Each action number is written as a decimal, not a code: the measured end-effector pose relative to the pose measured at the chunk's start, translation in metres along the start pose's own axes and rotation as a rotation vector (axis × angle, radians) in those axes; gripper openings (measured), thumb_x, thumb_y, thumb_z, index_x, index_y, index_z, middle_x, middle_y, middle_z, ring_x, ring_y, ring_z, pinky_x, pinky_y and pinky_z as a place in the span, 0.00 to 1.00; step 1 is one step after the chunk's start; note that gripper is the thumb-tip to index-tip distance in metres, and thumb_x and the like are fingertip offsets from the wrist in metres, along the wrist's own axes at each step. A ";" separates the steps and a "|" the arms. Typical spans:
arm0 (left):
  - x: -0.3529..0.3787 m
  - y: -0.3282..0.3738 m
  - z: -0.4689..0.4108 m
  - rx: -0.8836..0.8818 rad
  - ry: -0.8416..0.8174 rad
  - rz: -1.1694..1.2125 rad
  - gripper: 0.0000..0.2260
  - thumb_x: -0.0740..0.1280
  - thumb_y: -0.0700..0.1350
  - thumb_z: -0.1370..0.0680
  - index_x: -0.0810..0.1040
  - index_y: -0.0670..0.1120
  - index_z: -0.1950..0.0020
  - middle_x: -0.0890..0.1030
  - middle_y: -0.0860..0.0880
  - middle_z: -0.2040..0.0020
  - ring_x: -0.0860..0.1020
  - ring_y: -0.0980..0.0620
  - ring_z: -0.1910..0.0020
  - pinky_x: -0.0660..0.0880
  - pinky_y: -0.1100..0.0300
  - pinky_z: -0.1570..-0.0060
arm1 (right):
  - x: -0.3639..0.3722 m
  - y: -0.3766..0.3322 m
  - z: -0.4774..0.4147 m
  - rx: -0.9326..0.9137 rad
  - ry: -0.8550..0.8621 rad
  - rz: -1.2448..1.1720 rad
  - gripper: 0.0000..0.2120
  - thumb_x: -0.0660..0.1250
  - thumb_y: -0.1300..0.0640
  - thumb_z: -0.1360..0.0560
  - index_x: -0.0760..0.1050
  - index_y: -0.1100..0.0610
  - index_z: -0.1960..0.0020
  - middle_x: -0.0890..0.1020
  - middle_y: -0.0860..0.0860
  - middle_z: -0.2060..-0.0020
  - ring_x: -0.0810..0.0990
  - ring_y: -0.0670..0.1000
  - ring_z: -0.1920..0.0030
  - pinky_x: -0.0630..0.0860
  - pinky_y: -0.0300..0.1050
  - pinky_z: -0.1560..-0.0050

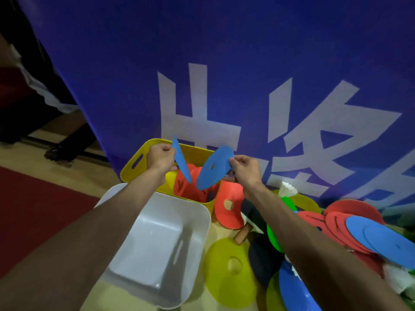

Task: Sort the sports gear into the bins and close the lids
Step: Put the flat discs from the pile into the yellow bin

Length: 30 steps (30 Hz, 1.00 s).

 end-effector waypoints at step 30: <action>0.185 -0.015 0.126 0.348 -0.732 -0.426 0.05 0.70 0.46 0.30 0.78 0.55 0.57 0.82 0.51 0.52 0.80 0.51 0.49 0.73 0.57 0.44 | -0.231 0.040 0.032 0.072 0.065 0.462 0.06 0.62 0.65 0.23 0.77 0.58 0.51 0.82 0.56 0.57 0.80 0.51 0.65 0.77 0.45 0.62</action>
Point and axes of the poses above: each hand's wrist, its own z-axis away from the middle knuckle, its own x-axis out of the palm, y = z × x, the point moved 2 cm from there along -z, towards the middle knuckle
